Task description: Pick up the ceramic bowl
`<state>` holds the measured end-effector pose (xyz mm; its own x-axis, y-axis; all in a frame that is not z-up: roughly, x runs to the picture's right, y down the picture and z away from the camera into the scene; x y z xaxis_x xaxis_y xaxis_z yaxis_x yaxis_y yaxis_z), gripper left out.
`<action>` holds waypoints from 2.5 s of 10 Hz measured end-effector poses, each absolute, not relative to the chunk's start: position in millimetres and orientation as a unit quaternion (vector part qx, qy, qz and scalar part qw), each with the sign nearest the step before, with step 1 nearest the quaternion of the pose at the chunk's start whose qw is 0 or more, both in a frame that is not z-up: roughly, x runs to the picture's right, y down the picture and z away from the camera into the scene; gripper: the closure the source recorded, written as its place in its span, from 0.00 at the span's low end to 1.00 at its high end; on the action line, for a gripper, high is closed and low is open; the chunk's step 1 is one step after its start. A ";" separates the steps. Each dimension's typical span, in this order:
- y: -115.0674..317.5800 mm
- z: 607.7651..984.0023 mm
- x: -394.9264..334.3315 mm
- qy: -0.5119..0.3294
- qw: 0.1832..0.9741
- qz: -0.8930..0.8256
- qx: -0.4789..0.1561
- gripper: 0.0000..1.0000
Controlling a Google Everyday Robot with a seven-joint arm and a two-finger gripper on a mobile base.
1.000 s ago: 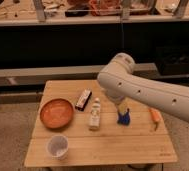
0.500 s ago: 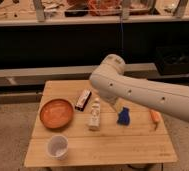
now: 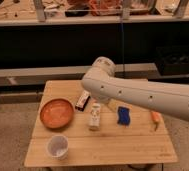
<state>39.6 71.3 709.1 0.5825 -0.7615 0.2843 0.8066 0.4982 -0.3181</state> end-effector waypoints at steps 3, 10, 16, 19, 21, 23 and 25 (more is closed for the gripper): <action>69.6 718.8 32.4 -0.057 0.849 -0.484 -0.205 0.20; 70.2 749.8 5.8 -0.073 0.801 -0.562 -0.193 0.20; 72.7 775.5 -10.6 -0.090 0.776 -0.598 -0.180 0.20; 77.2 787.7 -21.4 -0.101 0.762 -0.616 -0.173 0.20; 82.3 799.0 -23.9 -0.109 0.755 -0.624 -0.170 0.20; 85.8 810.0 -28.2 -0.119 0.750 -0.630 -0.164 0.20; 91.0 820.2 -28.4 -0.125 0.744 -0.636 -0.164 0.20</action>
<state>-28.4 91.0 820.2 0.1597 -0.9051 0.3941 0.9869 0.1373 -0.0848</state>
